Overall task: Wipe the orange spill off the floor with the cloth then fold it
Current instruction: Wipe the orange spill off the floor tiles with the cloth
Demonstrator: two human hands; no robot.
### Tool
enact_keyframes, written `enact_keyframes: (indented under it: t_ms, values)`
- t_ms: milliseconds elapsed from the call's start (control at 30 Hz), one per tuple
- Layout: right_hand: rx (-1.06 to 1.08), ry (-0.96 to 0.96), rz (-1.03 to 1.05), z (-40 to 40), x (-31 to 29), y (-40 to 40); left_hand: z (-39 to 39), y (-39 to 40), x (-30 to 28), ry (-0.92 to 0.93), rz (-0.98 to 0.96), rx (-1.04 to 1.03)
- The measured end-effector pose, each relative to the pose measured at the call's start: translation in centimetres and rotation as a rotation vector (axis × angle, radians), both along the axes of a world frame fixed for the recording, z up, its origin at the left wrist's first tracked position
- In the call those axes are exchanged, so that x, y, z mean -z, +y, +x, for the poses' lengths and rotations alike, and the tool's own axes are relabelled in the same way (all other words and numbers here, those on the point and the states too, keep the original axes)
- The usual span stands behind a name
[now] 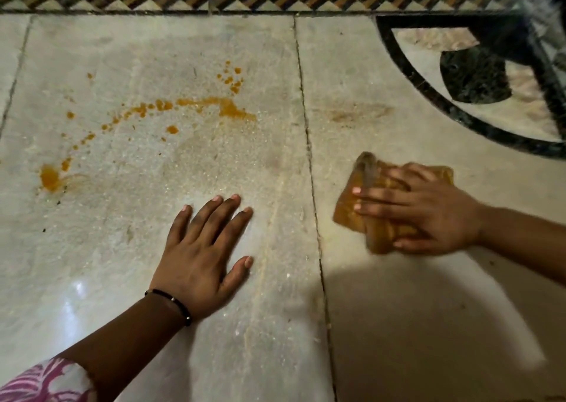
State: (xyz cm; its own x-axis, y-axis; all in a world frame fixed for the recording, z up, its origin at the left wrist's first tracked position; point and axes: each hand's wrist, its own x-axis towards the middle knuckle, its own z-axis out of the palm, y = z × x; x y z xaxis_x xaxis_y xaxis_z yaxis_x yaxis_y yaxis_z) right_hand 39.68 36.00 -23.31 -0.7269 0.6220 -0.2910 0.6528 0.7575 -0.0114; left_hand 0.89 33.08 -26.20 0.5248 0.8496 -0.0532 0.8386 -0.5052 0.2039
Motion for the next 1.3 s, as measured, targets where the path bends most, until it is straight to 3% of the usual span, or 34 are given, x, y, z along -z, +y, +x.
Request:
enact_keyframes:
  t_ms: [100,233,267,333,400,467,533,600,733,833,900,1000,1133,1300]
  values:
    - [0.081,-0.08,0.058,1.8,-0.1,5.6,0.0,0.0,-0.1,0.02,-0.023,0.0]
    - [0.763,-0.033,0.186,-4.4,0.2,10.8,0.0,0.0,-0.2,0.036,-0.043,-0.005]
    - [0.851,-0.031,0.191,-6.9,0.2,10.9,0.0,0.0,-0.2,0.032,-0.041,-0.009]
    - [0.773,0.0,0.174,-10.8,0.6,8.9,0.0,0.0,-0.3,0.03,-0.041,-0.006]
    - [0.498,0.055,0.154,-12.9,1.0,4.5,0.0,-0.1,-0.3,0.03,-0.037,-0.009]
    - [0.259,0.052,0.145,-12.5,1.1,-0.2,0.0,-0.1,-0.2,0.025,-0.031,-0.008]
    - [0.178,0.019,0.135,-9.8,1.2,-2.2,0.0,-0.1,-0.1,0.025,-0.028,-0.005]
    - [0.332,-0.032,0.147,-5.9,1.1,-1.9,0.0,-0.1,0.0,0.023,-0.026,-0.009]
    - [0.844,-0.079,0.13,-1.1,0.1,4.3,0.1,-0.3,-0.1,0.036,-0.053,-0.017]
    - [0.965,-0.006,0.113,-3.9,0.1,10.1,0.1,-0.2,-0.2,0.052,-0.061,-0.014]
    - [0.927,0.053,0.084,-7.5,0.2,12.1,0.1,-0.2,-0.3,0.056,-0.066,-0.011]
    - [0.687,0.108,0.057,-12.1,0.9,10.1,0.0,0.0,-0.3,0.048,-0.056,-0.009]
    - [0.372,0.117,0.11,-10.5,1.1,3.1,0.0,-0.1,0.0,0.001,-0.024,-0.012]
    - [0.459,0.087,0.127,-3.3,0.6,1.9,-0.1,0.1,0.3,-0.024,-0.01,-0.011]
